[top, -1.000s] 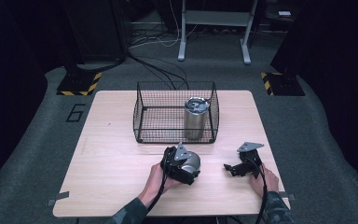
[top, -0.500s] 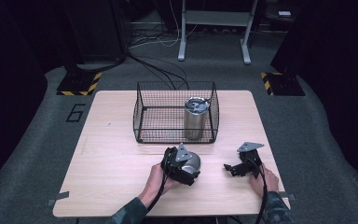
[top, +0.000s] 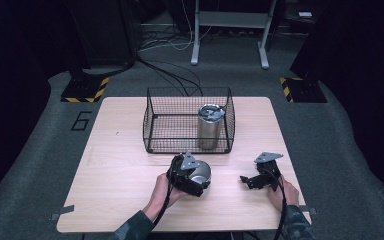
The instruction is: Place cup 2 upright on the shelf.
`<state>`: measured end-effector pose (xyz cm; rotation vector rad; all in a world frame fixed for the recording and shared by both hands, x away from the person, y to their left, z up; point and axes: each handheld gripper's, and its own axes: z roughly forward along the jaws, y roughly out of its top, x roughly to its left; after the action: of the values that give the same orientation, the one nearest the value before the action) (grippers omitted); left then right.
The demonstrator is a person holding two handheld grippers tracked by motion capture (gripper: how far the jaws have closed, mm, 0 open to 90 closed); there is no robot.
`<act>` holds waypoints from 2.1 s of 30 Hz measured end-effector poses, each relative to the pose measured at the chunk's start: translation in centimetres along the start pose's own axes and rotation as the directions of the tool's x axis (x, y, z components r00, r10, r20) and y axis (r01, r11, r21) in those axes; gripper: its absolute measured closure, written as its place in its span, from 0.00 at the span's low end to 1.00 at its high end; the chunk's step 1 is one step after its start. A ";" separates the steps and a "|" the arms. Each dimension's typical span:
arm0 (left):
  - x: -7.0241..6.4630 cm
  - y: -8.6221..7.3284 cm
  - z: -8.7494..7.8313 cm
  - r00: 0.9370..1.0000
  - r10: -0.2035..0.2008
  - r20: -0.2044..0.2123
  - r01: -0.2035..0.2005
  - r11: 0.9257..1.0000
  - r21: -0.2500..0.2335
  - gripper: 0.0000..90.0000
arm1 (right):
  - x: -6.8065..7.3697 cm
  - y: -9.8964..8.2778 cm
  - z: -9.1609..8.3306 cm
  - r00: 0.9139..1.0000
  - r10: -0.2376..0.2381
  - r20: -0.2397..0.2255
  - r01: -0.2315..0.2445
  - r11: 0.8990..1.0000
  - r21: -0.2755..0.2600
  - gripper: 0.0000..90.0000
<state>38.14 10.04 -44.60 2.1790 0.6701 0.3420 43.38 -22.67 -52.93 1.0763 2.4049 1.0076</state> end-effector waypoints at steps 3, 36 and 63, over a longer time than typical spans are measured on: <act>0.3 0.1 -0.6 1.000 0.000 -0.007 0.000 1.000 0.001 0.07 | 0.0 0.0 0.0 1.000 0.001 0.001 -0.001 1.000 0.000 0.00; 3.4 -0.2 -5.8 0.993 -0.028 -0.112 0.025 0.999 -0.033 0.07 | 0.0 0.0 0.0 1.000 -0.002 -0.002 0.002 1.000 0.002 0.00; 5.4 1.1 -8.7 0.987 -0.032 -0.160 0.024 0.998 -0.051 0.07 | 0.0 0.0 0.0 1.000 0.000 0.000 0.000 1.000 0.001 0.00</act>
<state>38.98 18.04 -38.15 2.1086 0.7717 0.5186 43.39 -22.67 -52.93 1.0768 2.4055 1.0070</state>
